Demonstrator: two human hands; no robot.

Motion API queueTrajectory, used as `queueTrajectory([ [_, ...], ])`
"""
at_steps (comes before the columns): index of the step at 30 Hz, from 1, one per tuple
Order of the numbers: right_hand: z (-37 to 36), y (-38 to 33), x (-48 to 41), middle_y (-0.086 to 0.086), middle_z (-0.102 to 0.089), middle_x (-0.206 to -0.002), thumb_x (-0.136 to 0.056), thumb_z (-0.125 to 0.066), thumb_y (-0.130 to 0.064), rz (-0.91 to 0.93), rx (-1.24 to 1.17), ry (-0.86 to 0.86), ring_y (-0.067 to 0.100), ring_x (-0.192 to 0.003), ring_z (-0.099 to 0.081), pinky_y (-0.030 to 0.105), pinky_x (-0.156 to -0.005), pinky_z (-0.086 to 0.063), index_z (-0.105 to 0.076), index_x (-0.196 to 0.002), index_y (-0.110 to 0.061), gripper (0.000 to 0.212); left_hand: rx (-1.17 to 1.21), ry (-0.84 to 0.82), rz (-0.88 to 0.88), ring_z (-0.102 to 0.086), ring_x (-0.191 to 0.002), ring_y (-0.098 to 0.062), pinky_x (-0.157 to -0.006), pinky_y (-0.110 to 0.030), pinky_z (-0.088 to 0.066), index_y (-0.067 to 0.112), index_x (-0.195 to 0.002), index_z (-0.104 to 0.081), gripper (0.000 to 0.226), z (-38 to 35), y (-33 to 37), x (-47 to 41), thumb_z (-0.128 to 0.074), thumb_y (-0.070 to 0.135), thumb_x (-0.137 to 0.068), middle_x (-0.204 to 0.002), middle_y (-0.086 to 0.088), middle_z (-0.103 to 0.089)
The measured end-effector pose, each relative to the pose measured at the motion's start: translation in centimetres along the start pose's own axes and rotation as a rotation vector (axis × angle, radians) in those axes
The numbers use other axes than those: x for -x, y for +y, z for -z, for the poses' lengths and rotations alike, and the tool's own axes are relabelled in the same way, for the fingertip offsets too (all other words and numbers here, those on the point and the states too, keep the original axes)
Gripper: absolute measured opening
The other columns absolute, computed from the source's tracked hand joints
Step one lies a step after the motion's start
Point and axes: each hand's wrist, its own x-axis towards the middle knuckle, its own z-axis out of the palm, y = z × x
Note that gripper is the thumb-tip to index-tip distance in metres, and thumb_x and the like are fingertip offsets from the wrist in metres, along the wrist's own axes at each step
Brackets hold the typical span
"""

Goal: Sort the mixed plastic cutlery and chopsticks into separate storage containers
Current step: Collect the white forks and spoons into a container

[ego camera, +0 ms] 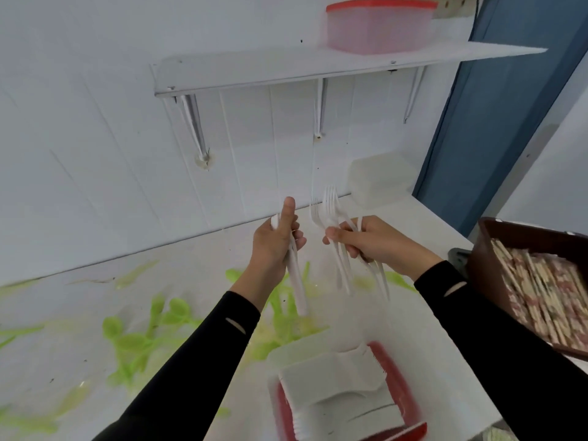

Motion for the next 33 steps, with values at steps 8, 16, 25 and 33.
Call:
queueTrajectory([
  [8, 5.1, 2.4, -4.2, -0.019, -0.053, -0.048, -0.096, -0.057, -0.045, 0.069, 0.057, -0.106, 0.005, -0.047, -0.041, 0.019, -0.052, -0.031, -0.065, -0.091, 0.012, 0.058, 0.078, 0.005, -0.015, -0.073, -0.083, -0.023, -0.078, -0.028, -0.058, -0.006, -0.097, -0.068, 0.061, -5.9, -2.4, -2.9, -0.057, 0.054, -0.093, -0.088, -0.014, -0.074],
  [16, 5.7, 7.2, -7.6, 0.006, -0.042, -0.057, -0.091, -0.057, -0.059, 0.041, 0.107, -0.242, 0.014, -0.051, -0.038, 0.020, -0.054, -0.033, -0.060, -0.071, 0.001, 0.063, -0.037, 0.060, 0.054, -0.070, -0.082, -0.030, -0.077, -0.036, -0.060, -0.007, -0.095, -0.064, 0.058, -8.1, -6.7, -4.7, -0.061, 0.050, -0.091, -0.090, -0.026, -0.071],
  [25, 6.1, 9.9, -8.7, -0.004, -0.044, -0.052, -0.094, -0.055, -0.055, 0.006, -0.025, -0.338, 0.014, -0.054, -0.039, 0.019, -0.050, -0.035, -0.074, -0.090, -0.014, 0.045, 0.030, 0.028, 0.071, -0.067, -0.072, -0.023, -0.070, -0.028, -0.058, 0.001, -0.081, -0.063, 0.034, -7.8, -8.3, -5.0, -0.063, 0.033, -0.094, -0.073, -0.012, -0.067],
  [33, 6.8, 10.2, -9.0, -0.004, -0.043, -0.049, -0.096, -0.056, -0.046, -0.027, -0.106, -0.314, 0.010, -0.047, -0.037, 0.020, -0.049, -0.031, -0.066, -0.069, -0.019, 0.040, 0.294, 0.119, 0.161, -0.072, -0.097, -0.026, -0.090, -0.043, -0.057, -0.001, -0.118, -0.063, 0.026, -6.9, -8.5, -5.8, -0.061, 0.000, -0.093, -0.108, -0.013, -0.073],
])
